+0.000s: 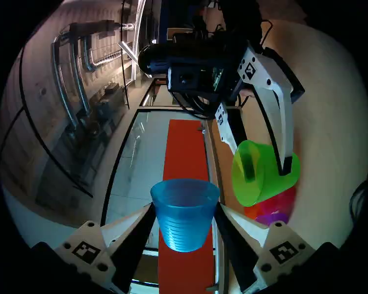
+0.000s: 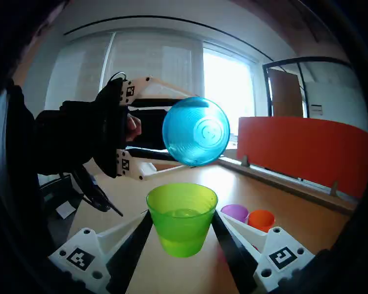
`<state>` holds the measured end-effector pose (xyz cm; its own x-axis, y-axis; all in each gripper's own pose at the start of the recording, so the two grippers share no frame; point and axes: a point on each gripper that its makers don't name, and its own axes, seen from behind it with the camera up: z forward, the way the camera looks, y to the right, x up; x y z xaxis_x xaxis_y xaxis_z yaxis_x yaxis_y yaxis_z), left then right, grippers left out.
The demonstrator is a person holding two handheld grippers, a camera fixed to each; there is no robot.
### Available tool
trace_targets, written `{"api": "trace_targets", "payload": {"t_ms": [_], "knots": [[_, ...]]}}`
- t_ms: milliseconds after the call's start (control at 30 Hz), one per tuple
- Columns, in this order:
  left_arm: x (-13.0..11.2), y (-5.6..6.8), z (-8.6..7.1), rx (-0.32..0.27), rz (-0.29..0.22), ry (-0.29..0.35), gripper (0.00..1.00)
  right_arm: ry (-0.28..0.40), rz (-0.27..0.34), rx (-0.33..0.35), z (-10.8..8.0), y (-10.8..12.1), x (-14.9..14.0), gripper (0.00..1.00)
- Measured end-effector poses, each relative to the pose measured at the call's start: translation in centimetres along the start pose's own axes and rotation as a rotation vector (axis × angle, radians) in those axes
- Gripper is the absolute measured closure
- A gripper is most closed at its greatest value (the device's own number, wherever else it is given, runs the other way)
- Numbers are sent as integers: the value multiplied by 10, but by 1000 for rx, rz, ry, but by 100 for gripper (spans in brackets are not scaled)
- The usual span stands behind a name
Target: Pour water
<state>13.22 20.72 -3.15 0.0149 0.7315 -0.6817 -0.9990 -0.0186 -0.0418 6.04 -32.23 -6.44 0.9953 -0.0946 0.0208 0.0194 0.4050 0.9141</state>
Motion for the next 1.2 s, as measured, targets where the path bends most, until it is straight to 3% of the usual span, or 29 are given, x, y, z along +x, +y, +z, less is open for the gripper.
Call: {"api": "trace_targets", "payload": {"t_ms": [400,900,1200], "knots": [[0,-1,1,9,-38,4,17,3,-1,-3,-1,1,3,14],[-7,2,-2,23,-199,-4,17,12,-8,-6,-5,1,7,14],[-14,4,-3,20,-328,-2,17,17,-16,-8,-7,1,9,14]]}}
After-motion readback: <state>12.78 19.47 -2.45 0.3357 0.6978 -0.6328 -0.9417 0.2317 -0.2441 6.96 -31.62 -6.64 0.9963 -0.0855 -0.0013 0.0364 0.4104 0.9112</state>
